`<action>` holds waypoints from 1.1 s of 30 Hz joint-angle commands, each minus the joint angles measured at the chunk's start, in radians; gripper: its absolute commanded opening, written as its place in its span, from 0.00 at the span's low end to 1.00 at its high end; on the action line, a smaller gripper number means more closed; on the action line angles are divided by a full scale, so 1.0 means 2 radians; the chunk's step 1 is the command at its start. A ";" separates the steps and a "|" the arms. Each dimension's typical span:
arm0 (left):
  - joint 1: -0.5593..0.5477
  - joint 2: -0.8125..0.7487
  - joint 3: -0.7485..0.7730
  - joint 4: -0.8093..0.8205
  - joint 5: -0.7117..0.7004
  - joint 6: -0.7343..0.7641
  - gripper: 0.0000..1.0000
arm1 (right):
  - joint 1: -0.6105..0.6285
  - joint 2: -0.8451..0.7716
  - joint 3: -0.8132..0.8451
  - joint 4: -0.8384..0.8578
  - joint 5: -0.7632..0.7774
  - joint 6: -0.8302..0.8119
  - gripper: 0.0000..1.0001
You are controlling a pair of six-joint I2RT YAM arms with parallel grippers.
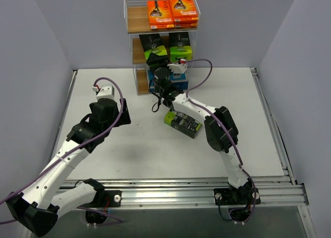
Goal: Place and organize the shaving razors onto the shelf
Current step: Place the shaving razor onto shelf
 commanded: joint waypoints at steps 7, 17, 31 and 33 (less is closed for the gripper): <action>-0.001 0.003 0.003 0.011 0.008 0.008 0.94 | -0.003 -0.036 -0.005 0.062 -0.014 0.069 0.21; -0.002 0.005 0.003 0.012 0.011 0.008 0.94 | 0.023 -0.027 -0.029 0.163 0.072 0.056 0.04; -0.004 0.011 0.002 0.012 0.014 0.008 0.94 | 0.069 0.050 0.035 0.321 0.240 -0.045 0.00; -0.006 0.012 0.002 0.012 0.014 0.008 0.94 | 0.070 0.048 0.033 0.327 0.245 -0.057 0.00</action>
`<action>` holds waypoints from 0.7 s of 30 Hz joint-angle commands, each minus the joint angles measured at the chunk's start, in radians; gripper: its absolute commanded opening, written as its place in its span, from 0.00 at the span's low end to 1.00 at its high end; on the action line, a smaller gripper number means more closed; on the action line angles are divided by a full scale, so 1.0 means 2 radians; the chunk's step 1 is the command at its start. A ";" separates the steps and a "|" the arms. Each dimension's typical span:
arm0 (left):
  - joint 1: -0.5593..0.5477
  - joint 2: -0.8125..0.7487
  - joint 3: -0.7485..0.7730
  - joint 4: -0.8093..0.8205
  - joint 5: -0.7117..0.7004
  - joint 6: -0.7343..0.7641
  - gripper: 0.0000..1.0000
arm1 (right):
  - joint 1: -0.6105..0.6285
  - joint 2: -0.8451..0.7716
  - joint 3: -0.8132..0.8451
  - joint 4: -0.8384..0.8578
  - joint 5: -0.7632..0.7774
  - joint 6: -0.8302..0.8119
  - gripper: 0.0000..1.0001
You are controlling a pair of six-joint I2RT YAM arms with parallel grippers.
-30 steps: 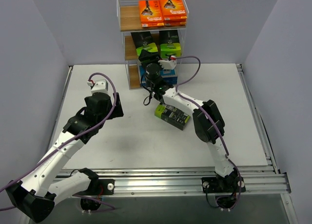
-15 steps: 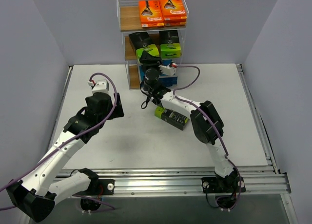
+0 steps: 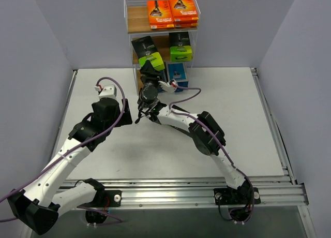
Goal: Place and organize the shaving razors onto the shelf
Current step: Place the shaving razor onto shelf
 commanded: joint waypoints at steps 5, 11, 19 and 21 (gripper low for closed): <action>-0.005 0.005 0.003 0.012 0.004 0.008 0.94 | -0.013 -0.029 0.017 0.052 0.004 -0.002 0.13; -0.005 0.006 0.003 0.012 0.006 0.008 0.94 | -0.029 -0.051 0.008 -0.010 -0.053 0.041 0.36; -0.004 0.007 0.004 0.012 0.003 0.009 0.94 | -0.039 -0.057 0.024 -0.079 -0.140 0.073 0.54; -0.004 0.006 0.003 0.012 0.003 0.009 0.94 | -0.039 -0.061 0.024 -0.088 -0.157 0.073 0.58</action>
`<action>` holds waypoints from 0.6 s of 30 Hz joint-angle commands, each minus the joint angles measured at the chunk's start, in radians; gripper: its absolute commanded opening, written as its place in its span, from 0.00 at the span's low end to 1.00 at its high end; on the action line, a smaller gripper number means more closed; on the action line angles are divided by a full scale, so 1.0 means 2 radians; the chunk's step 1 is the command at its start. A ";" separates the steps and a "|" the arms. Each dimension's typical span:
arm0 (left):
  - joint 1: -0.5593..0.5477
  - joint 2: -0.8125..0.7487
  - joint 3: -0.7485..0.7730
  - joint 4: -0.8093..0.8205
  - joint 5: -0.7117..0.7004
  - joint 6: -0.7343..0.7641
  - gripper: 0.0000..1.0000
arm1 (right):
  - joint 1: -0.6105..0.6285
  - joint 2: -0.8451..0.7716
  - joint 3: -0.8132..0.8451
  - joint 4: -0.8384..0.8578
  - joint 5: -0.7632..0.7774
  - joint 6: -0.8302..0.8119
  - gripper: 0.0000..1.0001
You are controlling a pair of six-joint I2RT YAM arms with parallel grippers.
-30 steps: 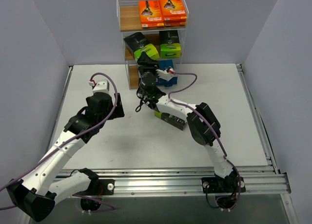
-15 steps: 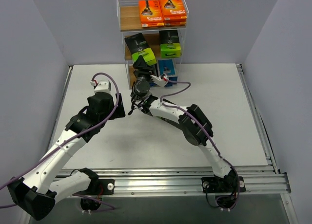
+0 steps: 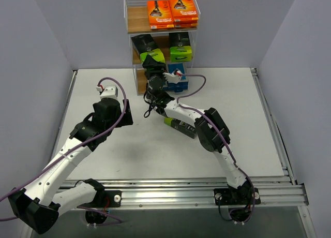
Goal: Place and organize the shaving razors onto the shelf
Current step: Place the shaving razor onto shelf
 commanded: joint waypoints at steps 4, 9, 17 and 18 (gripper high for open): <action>-0.001 0.001 0.004 0.012 0.001 0.010 0.94 | -0.008 -0.059 0.022 -0.015 -0.093 0.021 0.70; 0.000 0.001 0.005 0.011 -0.001 0.011 0.94 | -0.018 -0.074 0.006 -0.026 -0.172 0.036 0.77; 0.002 0.006 0.007 0.009 0.007 0.015 0.94 | -0.025 -0.137 -0.071 -0.022 -0.185 0.015 0.86; 0.003 0.007 0.007 0.009 0.008 0.016 0.94 | -0.028 -0.141 -0.076 -0.023 -0.188 0.015 0.87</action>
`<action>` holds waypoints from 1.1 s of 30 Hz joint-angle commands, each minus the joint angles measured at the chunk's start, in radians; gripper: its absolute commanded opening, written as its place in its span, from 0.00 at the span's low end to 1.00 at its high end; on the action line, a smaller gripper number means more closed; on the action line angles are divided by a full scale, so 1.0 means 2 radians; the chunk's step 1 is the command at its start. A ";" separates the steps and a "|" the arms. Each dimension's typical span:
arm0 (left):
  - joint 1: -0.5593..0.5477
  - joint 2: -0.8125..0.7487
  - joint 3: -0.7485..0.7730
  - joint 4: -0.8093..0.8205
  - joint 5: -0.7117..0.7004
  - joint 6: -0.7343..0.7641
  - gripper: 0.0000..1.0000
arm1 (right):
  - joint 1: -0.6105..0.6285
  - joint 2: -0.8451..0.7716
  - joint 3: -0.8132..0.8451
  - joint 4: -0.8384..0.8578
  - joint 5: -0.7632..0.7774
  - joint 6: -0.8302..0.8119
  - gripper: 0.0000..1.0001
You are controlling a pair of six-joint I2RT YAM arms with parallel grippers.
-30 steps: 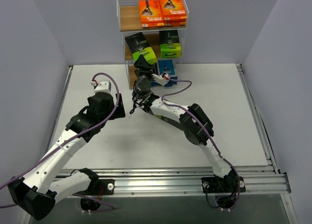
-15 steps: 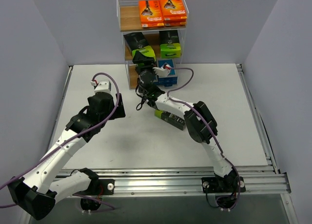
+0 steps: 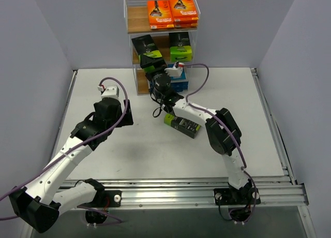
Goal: Place and organize the shaving razors onto the shelf
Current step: Place the shaving razor onto shelf
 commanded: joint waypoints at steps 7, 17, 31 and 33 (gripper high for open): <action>0.004 0.006 0.008 0.008 0.010 0.011 0.94 | -0.017 -0.087 -0.031 0.019 -0.044 -0.003 0.89; 0.013 0.005 0.010 0.010 0.009 0.004 0.94 | -0.038 -0.047 0.033 -0.029 -0.126 0.018 0.81; 0.030 0.008 0.010 0.011 0.029 0.011 0.94 | -0.055 -0.037 0.083 -0.155 -0.212 0.028 1.00; 0.030 0.008 0.010 0.011 0.030 0.012 0.94 | -0.055 -0.049 0.067 -0.160 -0.218 0.028 1.00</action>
